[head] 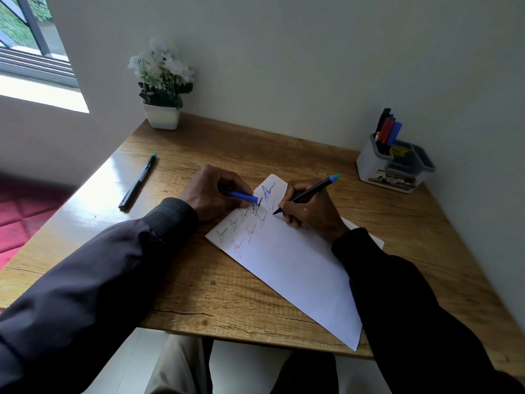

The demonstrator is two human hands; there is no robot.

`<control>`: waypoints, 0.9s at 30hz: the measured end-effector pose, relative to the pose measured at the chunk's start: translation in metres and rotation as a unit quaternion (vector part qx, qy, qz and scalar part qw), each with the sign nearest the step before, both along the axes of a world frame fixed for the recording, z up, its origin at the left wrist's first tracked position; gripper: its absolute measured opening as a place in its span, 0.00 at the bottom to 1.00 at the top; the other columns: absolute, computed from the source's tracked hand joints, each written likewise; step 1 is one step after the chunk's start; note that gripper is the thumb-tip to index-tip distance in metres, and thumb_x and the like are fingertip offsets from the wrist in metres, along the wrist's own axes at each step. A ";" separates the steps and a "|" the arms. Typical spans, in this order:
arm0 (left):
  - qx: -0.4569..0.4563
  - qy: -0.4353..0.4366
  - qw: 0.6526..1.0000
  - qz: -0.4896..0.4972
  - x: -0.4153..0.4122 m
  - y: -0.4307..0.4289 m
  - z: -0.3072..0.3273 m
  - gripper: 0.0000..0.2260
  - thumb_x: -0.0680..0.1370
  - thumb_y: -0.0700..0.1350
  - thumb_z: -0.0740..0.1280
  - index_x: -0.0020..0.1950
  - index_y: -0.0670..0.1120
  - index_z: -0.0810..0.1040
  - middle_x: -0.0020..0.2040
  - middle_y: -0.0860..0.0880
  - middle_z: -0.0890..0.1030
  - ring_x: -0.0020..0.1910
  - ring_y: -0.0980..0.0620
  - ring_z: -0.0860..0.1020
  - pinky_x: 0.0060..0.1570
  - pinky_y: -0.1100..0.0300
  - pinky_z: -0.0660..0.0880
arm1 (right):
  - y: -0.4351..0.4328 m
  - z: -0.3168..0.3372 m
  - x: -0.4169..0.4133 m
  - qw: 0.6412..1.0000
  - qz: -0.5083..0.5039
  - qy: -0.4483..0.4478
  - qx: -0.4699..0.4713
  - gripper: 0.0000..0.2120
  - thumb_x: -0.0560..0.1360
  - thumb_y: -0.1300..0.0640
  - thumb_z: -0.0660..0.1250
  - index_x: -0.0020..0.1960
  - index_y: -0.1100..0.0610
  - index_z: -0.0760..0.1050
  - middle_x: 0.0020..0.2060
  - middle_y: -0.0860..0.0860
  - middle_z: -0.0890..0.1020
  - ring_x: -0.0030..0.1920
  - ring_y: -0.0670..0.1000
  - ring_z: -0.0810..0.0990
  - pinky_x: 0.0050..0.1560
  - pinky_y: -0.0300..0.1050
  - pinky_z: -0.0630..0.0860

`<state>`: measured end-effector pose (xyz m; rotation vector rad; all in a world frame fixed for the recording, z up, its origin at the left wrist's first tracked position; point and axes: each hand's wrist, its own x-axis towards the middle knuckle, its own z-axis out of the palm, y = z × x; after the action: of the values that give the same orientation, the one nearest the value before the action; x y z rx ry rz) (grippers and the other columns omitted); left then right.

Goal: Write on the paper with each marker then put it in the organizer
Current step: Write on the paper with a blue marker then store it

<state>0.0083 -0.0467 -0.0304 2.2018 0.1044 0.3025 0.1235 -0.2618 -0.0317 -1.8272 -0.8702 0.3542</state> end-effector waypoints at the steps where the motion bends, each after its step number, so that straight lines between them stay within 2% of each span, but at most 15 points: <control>1: 0.000 0.001 1.000 -0.002 0.000 0.000 0.000 0.09 0.72 0.38 0.76 0.52 0.44 0.85 0.50 0.54 0.84 0.46 0.69 0.81 0.43 0.74 0.77 | 0.000 -0.001 0.001 1.000 0.002 -0.001 -0.002 0.07 0.74 0.72 0.69 0.38 0.70 0.75 0.29 0.65 0.80 0.23 0.55 0.75 0.26 0.43 0.74; 5: -0.010 0.003 1.000 -0.004 0.000 0.000 0.000 0.09 0.73 0.37 0.76 0.52 0.43 0.85 0.48 0.57 0.83 0.45 0.70 0.81 0.41 0.75 0.76 | 0.002 -0.002 0.002 1.000 -0.004 -0.001 0.008 0.08 0.73 0.73 0.69 0.36 0.67 0.75 0.27 0.64 0.80 0.22 0.54 0.75 0.25 0.41 0.73; 10: -0.027 -0.002 1.000 -0.002 0.000 0.000 -0.002 0.10 0.72 0.37 0.77 0.52 0.43 0.86 0.49 0.55 0.85 0.46 0.66 0.82 0.42 0.74 0.77 | 0.003 -0.005 0.004 0.996 -0.071 0.015 0.047 0.07 0.76 0.69 0.70 0.40 0.68 0.76 0.30 0.64 0.81 0.23 0.55 0.77 0.22 0.41 0.73; 18: -0.026 -0.002 1.000 -0.002 0.001 0.000 -0.002 0.09 0.72 0.36 0.76 0.51 0.43 0.86 0.48 0.55 0.84 0.45 0.68 0.82 0.41 0.75 0.76 | 0.003 -0.006 0.007 0.996 -0.056 0.025 0.063 0.06 0.77 0.71 0.69 0.42 0.73 0.75 0.31 0.66 0.81 0.24 0.57 0.77 0.22 0.41 0.73; 21: -0.022 -0.007 1.000 -0.003 0.000 0.000 -0.002 0.09 0.72 0.37 0.77 0.51 0.43 0.86 0.48 0.55 0.85 0.45 0.67 0.82 0.42 0.74 0.77 | 0.002 -0.004 0.008 0.994 -0.047 0.047 0.082 0.06 0.77 0.71 0.68 0.41 0.68 0.77 0.31 0.64 0.81 0.24 0.57 0.77 0.23 0.42 0.73; 23: -0.023 -0.006 1.000 -0.003 0.000 0.001 -0.003 0.09 0.72 0.38 0.77 0.51 0.44 0.86 0.49 0.54 0.85 0.46 0.65 0.83 0.42 0.73 0.77 | 0.002 -0.003 0.009 0.993 -0.043 0.051 0.093 0.05 0.78 0.70 0.68 0.43 0.66 0.77 0.32 0.63 0.82 0.26 0.56 0.78 0.24 0.43 0.75; 27: -0.046 -0.015 0.999 0.006 -0.003 -0.001 -0.001 0.07 0.75 0.41 0.74 0.53 0.45 0.86 0.49 0.54 0.85 0.46 0.63 0.83 0.42 0.70 0.79 | 0.001 0.002 0.010 0.985 -0.024 0.097 0.144 0.03 0.79 0.69 0.68 0.49 0.69 0.78 0.37 0.62 0.83 0.31 0.57 0.80 0.29 0.45 0.77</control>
<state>0.0052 -0.0482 -0.0312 2.1056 0.1127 0.3304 0.1336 -0.2612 -0.0302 -1.5156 -0.7021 0.3505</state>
